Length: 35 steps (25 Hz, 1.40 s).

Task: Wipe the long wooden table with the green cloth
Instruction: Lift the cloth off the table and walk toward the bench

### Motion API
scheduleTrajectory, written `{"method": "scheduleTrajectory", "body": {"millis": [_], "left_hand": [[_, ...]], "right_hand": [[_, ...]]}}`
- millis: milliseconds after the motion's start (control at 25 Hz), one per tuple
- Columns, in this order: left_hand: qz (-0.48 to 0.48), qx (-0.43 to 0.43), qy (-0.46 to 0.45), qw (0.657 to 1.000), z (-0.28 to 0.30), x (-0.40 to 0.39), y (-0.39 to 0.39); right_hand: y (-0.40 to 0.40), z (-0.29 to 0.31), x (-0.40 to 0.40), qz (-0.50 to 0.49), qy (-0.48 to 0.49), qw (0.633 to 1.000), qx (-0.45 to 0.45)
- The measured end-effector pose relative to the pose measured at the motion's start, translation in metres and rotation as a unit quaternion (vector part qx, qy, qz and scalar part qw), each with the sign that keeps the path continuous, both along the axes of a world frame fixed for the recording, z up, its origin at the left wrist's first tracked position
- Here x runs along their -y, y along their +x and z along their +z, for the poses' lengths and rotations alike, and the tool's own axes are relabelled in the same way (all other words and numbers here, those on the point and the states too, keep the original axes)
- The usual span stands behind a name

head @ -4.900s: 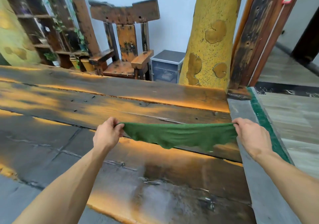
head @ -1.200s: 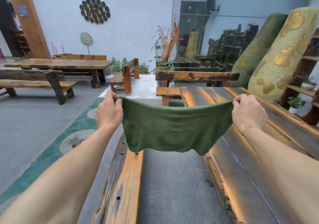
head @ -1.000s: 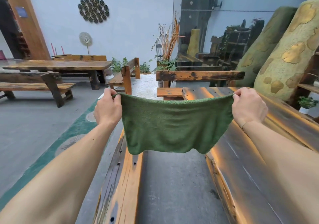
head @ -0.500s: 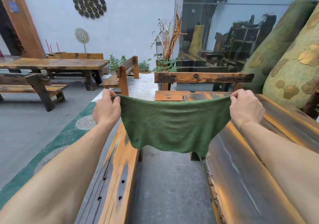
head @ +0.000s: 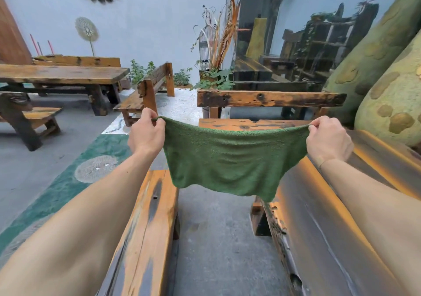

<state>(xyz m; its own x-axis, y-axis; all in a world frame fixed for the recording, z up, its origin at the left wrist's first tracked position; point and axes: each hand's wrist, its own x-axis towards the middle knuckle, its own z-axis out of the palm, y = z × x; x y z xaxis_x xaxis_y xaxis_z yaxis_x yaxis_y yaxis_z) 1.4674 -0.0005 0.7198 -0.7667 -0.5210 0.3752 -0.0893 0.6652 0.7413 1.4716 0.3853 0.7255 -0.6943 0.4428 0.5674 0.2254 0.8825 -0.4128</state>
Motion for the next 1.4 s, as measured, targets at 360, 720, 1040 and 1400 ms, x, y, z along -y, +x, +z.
{"method": "scheduleTrajectory", "body": {"millis": [360,720,1040,1400], "left_hand": [[0.003,0.014,-0.006,1.0,-0.02,0.012,-0.252],[0.031,0.025,-0.015,0.999,-0.018,0.012,-0.488],[0.009,0.057,-0.011,0.998,-0.057,0.036,-0.706],[-0.049,0.098,-0.017,0.994,-0.088,0.043,-0.908]], "right_hand": [[-0.266,-0.008,0.004,0.038,-0.005,0.999,0.006],[-0.517,0.001,0.009,0.062,-0.01,0.998,0.015],[-0.723,-0.03,0.032,0.039,0.0,0.999,0.037],[-0.907,-0.066,0.038,-0.001,-0.022,0.996,0.083]]}}
